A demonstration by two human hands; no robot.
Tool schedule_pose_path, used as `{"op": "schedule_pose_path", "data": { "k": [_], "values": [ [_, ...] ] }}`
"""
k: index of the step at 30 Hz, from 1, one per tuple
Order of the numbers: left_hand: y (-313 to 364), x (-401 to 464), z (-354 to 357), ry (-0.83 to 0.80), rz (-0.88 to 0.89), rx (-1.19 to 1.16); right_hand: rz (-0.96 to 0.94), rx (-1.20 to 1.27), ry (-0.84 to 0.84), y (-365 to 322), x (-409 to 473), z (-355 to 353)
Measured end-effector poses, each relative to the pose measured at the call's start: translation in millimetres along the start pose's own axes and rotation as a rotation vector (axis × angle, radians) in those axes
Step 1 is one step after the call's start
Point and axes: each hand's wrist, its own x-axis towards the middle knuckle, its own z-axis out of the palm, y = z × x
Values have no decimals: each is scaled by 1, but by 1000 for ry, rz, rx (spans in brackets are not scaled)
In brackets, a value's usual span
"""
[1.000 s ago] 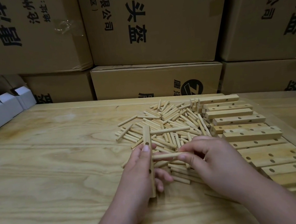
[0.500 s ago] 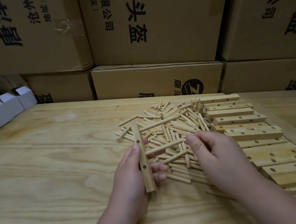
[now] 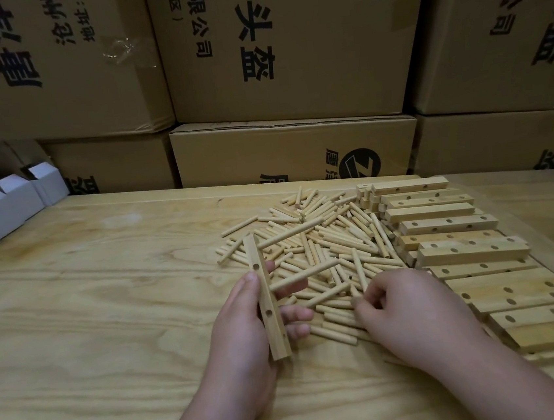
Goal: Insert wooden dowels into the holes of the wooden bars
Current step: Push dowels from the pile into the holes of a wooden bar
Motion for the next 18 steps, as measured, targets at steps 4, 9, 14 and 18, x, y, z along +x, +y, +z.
{"op": "schedule_pose_path", "data": {
  "k": [4, 9, 14, 18],
  "values": [
    [0, 0, 1, 8, 18, 2, 56, 141, 88, 1, 2, -3],
    [1, 0, 0, 4, -7, -35, 82, 432, 187, 5, 5, -6],
    [5, 0, 2, 20, -53, -111, 4, 765, 144, 3, 5, -8],
    [7, 0, 1, 35, -60, -158, -116, 856, 68, 1, 1, -11]
  ]
}}
